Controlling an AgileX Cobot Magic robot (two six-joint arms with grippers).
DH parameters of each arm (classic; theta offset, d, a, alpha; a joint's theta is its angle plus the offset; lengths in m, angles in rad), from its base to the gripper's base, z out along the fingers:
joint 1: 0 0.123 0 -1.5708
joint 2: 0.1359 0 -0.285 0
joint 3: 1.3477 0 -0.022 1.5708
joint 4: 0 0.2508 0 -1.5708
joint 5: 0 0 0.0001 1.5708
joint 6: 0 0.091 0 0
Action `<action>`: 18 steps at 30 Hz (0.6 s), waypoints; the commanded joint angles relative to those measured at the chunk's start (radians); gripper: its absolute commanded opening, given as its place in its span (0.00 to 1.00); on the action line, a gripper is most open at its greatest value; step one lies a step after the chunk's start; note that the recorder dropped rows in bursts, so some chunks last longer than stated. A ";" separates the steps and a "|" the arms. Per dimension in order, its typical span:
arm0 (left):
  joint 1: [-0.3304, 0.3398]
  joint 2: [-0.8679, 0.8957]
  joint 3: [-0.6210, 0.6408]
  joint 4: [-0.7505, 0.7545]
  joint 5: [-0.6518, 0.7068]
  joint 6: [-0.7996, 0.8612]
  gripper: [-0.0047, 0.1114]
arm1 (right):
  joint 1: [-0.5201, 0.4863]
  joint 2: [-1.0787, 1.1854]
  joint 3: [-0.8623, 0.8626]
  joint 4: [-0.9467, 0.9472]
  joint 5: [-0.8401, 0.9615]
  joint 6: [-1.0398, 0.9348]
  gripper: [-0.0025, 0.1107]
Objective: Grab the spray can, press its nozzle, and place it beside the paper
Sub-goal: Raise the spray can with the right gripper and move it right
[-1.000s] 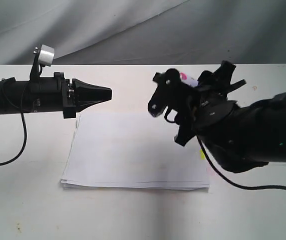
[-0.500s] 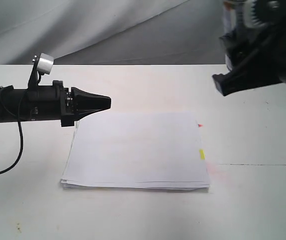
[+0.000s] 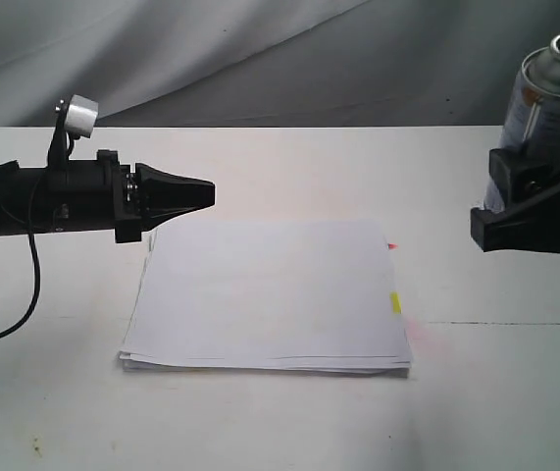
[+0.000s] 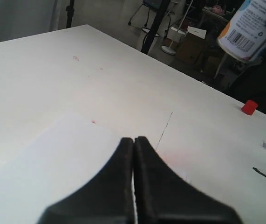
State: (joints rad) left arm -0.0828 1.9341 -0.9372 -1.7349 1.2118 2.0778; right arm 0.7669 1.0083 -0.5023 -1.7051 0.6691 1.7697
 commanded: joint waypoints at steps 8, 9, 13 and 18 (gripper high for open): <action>0.002 -0.009 0.006 -0.009 0.009 -0.026 0.04 | -0.003 0.149 -0.233 -0.039 -0.046 -0.115 0.02; 0.002 -0.009 0.006 0.002 0.009 -0.031 0.04 | -0.003 0.151 -0.242 -0.039 -0.051 -0.123 0.02; 0.002 -0.009 0.006 0.051 0.009 -0.031 0.04 | -0.003 0.151 -0.241 -0.039 -0.048 -0.162 0.02; 0.002 -0.009 0.006 0.098 0.009 -0.029 0.04 | -0.003 0.151 -0.239 -0.039 -0.059 -0.166 0.02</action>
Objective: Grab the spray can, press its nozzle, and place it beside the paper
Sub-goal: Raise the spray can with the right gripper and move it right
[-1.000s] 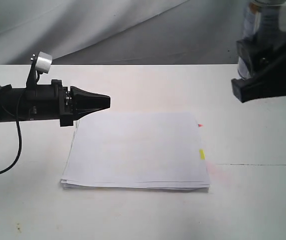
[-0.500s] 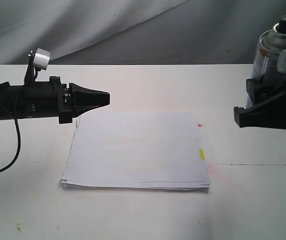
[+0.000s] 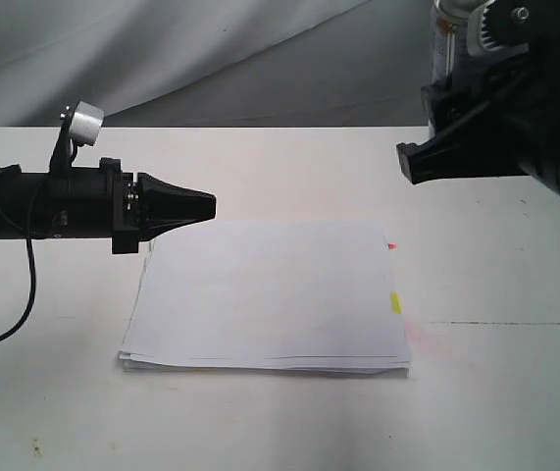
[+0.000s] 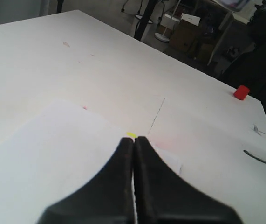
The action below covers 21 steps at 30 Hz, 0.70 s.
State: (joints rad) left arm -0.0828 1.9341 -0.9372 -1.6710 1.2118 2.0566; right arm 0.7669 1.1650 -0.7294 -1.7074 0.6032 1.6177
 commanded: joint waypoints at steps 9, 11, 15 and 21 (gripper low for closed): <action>0.002 -0.009 0.006 0.036 0.009 -0.006 0.04 | -0.003 -0.006 -0.012 -0.037 0.009 -0.020 0.02; 0.002 -0.009 0.006 0.036 0.009 -0.006 0.04 | -0.003 -0.006 -0.012 -0.037 0.009 -0.020 0.02; 0.002 -0.009 0.006 0.036 0.009 -0.006 0.04 | -0.003 -0.006 -0.012 -0.037 0.011 -0.050 0.02; 0.002 -0.009 0.006 0.036 0.009 -0.008 0.04 | -0.127 -0.006 -0.012 -0.033 -0.086 -0.130 0.02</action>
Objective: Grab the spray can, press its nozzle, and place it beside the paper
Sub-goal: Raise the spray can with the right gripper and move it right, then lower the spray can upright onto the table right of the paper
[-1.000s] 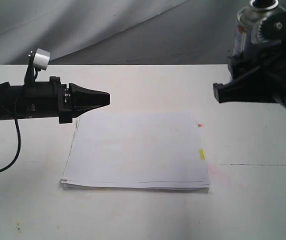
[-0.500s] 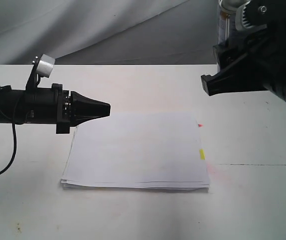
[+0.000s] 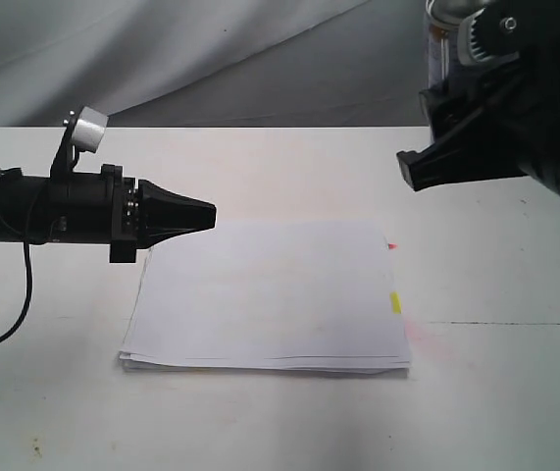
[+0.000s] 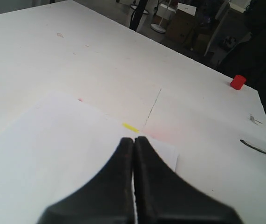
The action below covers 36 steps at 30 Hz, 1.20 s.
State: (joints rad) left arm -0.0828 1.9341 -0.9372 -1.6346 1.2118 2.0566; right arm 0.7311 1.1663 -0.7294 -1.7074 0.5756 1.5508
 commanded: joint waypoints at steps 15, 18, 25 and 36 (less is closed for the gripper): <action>0.002 -0.009 0.006 0.000 0.009 -0.006 0.04 | -0.450 0.030 -0.023 0.800 -0.694 -0.934 0.02; 0.002 -0.009 0.006 0.000 0.009 -0.008 0.04 | -0.455 0.116 0.025 1.004 -0.810 -1.146 0.02; 0.002 -0.009 0.006 0.000 0.009 -0.008 0.04 | -0.455 0.440 0.125 1.392 -1.196 -1.551 0.02; 0.002 -0.009 0.006 0.000 0.009 -0.008 0.04 | -0.572 0.715 0.221 1.430 -1.603 -1.574 0.02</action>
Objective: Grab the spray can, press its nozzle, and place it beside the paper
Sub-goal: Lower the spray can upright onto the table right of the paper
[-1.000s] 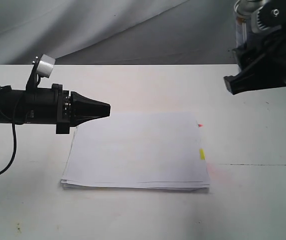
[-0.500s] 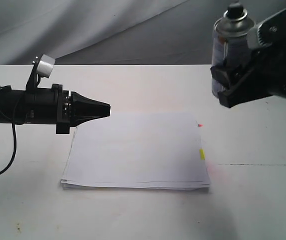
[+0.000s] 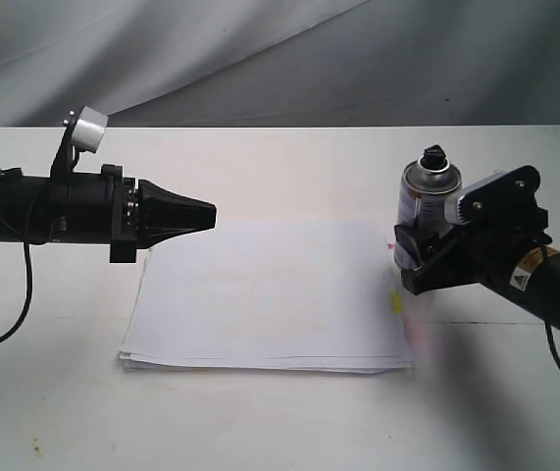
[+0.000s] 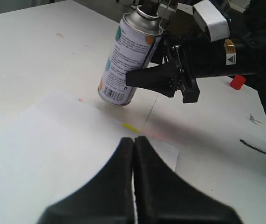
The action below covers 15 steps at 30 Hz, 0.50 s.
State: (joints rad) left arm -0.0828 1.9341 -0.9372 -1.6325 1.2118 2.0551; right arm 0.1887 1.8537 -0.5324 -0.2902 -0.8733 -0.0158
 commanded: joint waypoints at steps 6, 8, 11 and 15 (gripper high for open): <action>0.002 -0.009 0.006 -0.002 0.009 -0.006 0.04 | -0.039 0.051 0.030 0.013 -0.162 -0.013 0.02; 0.002 -0.009 0.006 -0.002 0.009 -0.004 0.04 | -0.039 0.058 0.030 0.013 -0.162 -0.013 0.02; 0.002 -0.009 0.006 -0.002 0.009 -0.004 0.04 | -0.039 0.085 0.030 0.013 -0.170 -0.013 0.02; 0.002 -0.009 0.006 -0.002 0.009 -0.004 0.04 | -0.039 0.109 0.030 0.013 -0.190 -0.013 0.02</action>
State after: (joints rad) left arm -0.0828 1.9341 -0.9372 -1.6325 1.2118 2.0551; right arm 0.1576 1.9683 -0.5010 -0.2821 -0.9956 -0.0232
